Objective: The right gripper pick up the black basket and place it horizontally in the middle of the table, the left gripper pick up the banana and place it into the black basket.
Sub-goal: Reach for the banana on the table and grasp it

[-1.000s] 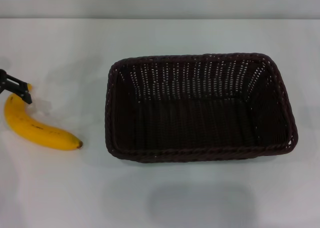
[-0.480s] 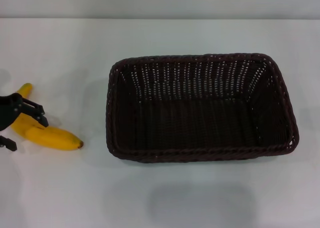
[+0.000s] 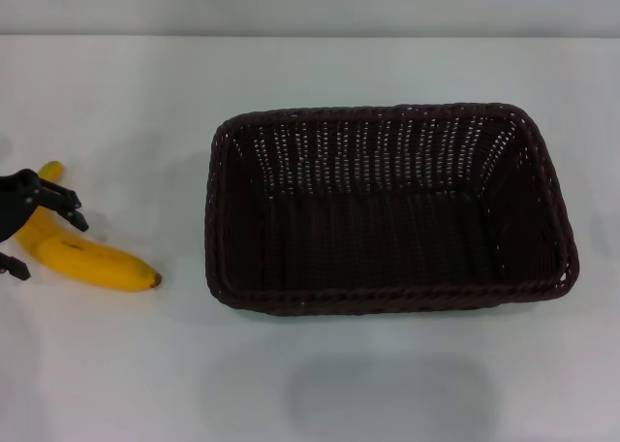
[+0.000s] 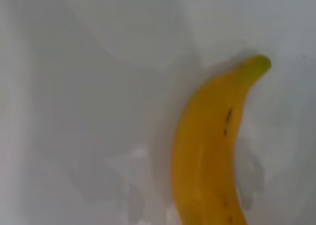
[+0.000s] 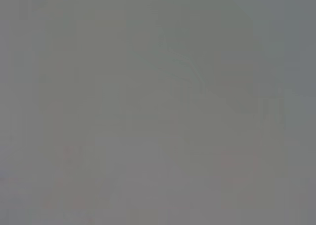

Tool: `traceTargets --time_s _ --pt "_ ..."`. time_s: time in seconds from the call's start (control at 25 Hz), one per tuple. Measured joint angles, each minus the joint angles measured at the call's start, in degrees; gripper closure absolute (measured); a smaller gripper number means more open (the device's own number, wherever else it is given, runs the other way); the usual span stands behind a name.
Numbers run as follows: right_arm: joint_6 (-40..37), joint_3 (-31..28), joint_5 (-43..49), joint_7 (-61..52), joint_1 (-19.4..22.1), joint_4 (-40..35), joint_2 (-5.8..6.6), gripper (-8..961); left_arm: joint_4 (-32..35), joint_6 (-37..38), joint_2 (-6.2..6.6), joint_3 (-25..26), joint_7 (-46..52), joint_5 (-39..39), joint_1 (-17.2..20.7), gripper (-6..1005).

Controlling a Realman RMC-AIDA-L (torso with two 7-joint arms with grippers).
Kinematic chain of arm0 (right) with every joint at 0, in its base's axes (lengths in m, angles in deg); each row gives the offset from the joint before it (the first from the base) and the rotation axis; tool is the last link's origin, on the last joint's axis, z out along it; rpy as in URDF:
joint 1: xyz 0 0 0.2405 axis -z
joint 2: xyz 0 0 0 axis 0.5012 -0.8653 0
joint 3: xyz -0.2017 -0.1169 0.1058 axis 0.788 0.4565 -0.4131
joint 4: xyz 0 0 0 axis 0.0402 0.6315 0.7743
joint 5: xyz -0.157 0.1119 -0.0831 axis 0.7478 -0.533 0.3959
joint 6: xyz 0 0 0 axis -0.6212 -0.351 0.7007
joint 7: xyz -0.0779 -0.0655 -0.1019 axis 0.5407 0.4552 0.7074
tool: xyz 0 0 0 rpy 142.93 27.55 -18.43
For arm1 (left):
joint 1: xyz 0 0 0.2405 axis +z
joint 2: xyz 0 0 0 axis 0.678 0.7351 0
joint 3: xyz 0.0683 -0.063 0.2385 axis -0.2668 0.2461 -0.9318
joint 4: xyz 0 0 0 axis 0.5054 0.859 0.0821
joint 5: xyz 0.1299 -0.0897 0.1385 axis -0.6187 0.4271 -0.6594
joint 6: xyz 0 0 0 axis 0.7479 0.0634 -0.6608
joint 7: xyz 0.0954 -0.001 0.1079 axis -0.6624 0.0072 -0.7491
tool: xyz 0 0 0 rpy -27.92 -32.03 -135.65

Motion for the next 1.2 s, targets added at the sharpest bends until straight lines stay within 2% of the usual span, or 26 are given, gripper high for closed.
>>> traceTargets --time_s 0.24,0.68,1.2 --pt "0.0 -0.7 0.0 0.0 0.1 0.0 -0.01 83 -0.4 0.8 0.22 0.1 1.1 -3.3 0.0 131" --pt "-1.7 -0.7 0.0 0.1 0.1 0.1 -0.04 83 -1.6 7.1 0.00 0.2 -1.2 -2.6 -0.4 158" --pt "-2.6 -0.7 0.0 0.1 -0.2 0.1 -0.22 84 -4.3 8.3 0.01 -0.1 -2.2 -2.5 0.0 190"
